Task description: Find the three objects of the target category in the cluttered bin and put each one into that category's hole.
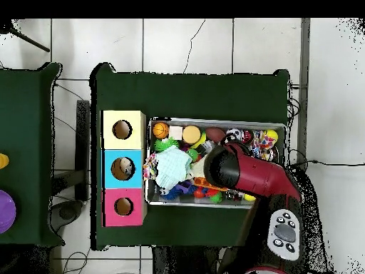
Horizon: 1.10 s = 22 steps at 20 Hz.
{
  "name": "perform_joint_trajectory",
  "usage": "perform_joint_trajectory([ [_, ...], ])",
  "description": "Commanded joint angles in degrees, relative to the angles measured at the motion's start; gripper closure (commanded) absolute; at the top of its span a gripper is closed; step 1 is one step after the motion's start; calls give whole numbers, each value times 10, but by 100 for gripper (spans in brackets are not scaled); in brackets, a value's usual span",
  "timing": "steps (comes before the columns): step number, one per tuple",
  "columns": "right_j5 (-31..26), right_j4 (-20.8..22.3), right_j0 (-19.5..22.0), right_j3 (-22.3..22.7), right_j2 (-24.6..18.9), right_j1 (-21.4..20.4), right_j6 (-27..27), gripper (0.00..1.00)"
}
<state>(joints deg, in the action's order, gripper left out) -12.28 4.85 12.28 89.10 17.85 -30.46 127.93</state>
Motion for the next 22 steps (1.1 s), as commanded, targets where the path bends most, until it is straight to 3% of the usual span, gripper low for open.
perform_joint_trajectory([
  [1, -43, 37, 7, 15, -69, 2, -23, 100],
  [4, -31, 36, 25, 23, -96, 21, -17, 100],
  [7, -55, 12, 77, 58, -173, 38, -24, 100],
  [13, -73, 51, 85, 42, -189, 49, -60, 100],
  [15, -63, 65, 70, 33, -172, 51, -55, 100],
  [16, -66, 71, 72, 32, -174, 51, -52, 0],
  [22, -81, 83, 23, -4, -111, 66, -24, 0],
])
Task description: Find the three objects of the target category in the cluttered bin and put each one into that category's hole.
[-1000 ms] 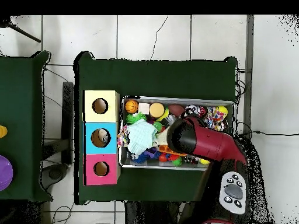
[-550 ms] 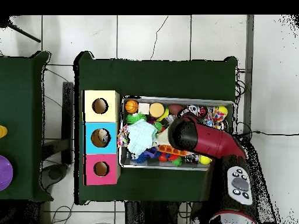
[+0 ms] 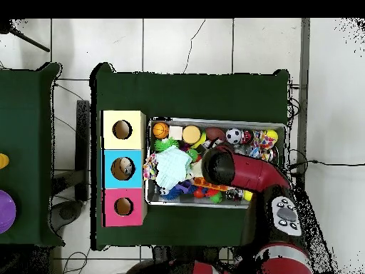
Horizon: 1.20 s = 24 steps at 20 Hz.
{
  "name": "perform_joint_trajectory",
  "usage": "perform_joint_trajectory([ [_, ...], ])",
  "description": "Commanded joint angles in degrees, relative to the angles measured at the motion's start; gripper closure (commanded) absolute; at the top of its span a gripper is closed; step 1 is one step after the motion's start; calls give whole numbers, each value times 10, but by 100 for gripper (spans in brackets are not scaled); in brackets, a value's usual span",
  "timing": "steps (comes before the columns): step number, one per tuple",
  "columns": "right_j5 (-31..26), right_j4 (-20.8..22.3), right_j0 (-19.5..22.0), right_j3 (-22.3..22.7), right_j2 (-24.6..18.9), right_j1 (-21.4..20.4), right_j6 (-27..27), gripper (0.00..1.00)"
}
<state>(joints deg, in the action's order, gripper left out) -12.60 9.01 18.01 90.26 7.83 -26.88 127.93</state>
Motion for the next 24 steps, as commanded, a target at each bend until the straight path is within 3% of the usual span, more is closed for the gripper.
perform_joint_trajectory([
  [1, -74, 42, -39, -15, -4, 31, -15, 0],
  [11, -48, 43, -53, -44, 34, 68, 13, 0],
  [15, -48, 46, -56, -50, 52, 67, 10, 0],
  [24, -69, 50, -31, -40, 39, 37, -24, 0],
])
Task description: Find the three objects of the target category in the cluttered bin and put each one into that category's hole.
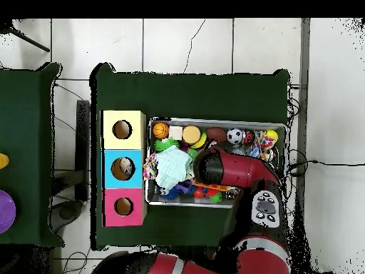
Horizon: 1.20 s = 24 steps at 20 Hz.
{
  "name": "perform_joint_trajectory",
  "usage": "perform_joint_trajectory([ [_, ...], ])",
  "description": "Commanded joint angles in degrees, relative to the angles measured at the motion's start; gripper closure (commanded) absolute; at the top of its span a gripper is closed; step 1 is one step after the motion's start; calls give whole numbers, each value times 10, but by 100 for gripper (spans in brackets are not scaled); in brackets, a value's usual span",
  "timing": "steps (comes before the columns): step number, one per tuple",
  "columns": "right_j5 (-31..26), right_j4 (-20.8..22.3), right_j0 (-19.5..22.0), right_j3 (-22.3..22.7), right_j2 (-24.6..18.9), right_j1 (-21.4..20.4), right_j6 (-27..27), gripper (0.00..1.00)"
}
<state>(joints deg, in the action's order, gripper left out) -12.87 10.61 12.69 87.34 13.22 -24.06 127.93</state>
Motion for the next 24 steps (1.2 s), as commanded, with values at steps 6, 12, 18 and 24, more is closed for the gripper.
perform_joint_trajectory([
  [6, -19, 31, 19, -11, -14, 51, 4, 0],
  [12, -3, 25, 16, -9, -10, 69, 18, 0],
  [18, 17, 16, -13, -45, 33, 138, 48, 0],
  [24, -46, -5, -64, -42, 108, 139, 74, 0],
])
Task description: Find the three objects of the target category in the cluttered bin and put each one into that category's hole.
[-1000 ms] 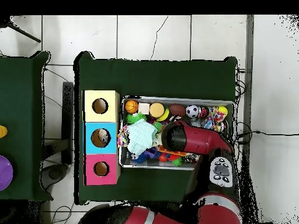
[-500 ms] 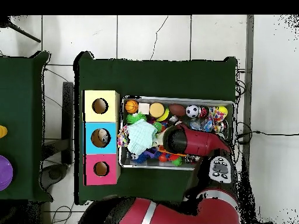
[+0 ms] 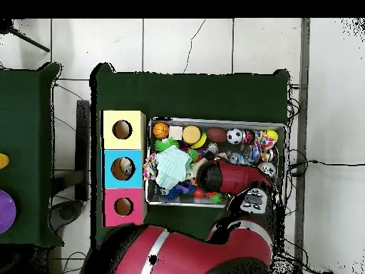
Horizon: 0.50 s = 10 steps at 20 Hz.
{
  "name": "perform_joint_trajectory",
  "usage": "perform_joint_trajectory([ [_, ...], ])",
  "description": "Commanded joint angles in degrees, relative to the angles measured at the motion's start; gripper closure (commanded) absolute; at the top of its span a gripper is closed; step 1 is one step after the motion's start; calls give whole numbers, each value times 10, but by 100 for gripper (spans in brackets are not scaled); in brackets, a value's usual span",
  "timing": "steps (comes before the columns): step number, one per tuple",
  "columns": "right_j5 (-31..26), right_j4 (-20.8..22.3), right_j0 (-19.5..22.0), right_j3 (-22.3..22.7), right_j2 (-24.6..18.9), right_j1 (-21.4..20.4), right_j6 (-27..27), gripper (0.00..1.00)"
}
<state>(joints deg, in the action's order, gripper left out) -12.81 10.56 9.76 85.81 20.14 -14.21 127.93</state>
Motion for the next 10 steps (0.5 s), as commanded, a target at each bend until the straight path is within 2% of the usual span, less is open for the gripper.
perform_joint_trajectory([
  [1, -50, -6, -33, -21, 39, 33, 69, 0],
  [3, -52, -10, -31, -16, 38, 27, 64, 0],
  [10, -33, -20, -29, -18, 30, 42, 66, 0],
])
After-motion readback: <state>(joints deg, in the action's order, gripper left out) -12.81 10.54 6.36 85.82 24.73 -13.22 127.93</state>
